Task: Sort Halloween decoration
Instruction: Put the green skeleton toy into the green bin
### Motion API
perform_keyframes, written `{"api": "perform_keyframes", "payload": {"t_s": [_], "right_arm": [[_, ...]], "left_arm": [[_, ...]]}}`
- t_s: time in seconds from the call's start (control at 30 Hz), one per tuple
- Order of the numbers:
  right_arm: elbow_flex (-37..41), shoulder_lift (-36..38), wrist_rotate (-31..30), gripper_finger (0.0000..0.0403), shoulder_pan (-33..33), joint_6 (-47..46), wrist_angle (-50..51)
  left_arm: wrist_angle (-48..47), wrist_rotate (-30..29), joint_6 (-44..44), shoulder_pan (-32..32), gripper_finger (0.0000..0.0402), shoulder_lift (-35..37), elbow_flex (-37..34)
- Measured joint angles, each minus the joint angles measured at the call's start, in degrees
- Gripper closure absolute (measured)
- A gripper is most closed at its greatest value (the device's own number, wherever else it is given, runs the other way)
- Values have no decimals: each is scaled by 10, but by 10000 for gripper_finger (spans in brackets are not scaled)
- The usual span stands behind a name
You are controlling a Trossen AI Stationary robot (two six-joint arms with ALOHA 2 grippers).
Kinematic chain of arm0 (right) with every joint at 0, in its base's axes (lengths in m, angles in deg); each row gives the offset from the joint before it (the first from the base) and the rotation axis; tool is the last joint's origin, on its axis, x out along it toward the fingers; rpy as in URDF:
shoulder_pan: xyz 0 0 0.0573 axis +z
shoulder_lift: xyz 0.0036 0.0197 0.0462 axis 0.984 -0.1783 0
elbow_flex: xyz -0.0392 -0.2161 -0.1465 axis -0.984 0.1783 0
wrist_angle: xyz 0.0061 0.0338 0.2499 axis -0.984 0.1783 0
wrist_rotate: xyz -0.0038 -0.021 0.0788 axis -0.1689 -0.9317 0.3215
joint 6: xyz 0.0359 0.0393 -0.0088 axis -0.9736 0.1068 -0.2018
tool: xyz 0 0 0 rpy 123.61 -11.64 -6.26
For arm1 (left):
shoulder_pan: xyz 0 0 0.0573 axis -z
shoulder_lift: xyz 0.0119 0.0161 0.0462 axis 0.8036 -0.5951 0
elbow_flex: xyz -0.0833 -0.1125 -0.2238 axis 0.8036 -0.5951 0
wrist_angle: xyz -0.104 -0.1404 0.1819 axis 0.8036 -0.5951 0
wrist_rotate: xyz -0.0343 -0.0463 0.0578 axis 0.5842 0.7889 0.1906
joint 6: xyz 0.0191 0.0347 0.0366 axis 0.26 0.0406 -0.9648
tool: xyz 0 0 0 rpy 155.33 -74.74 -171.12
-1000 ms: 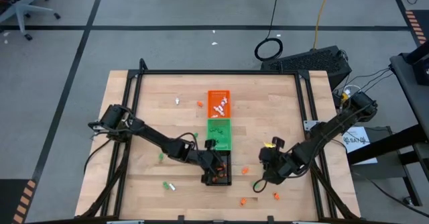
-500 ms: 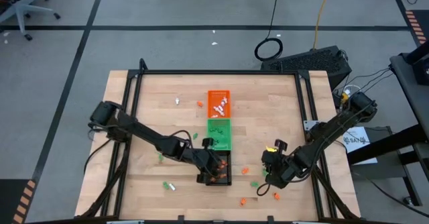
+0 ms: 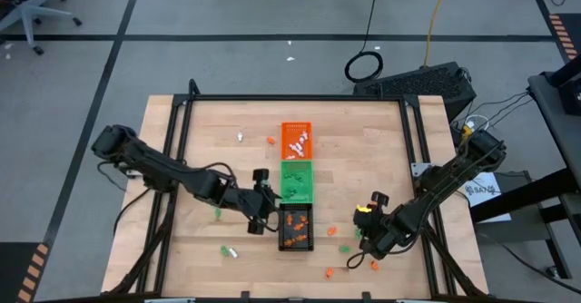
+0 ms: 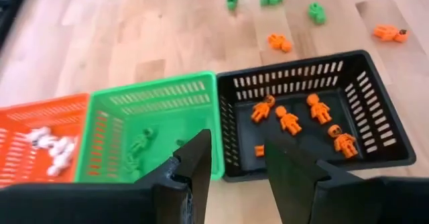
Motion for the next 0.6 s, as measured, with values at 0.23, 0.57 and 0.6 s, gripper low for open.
{"api": "perform_keyframes", "payload": {"t_s": [0.23, 0.57, 0.6], "right_arm": [[0, 0, 0, 260, 8, -2, 9], [0, 0, 0, 260, 22, -20, 9], [0, 0, 0, 259, 22, -24, 10]], "left_arm": [[-8, -6, -10, 0, 265, 13, -16], [-5, -9, -26, 0, 265, 13, -26], [-5, -9, -28, 0, 265, 13, -26]]}}
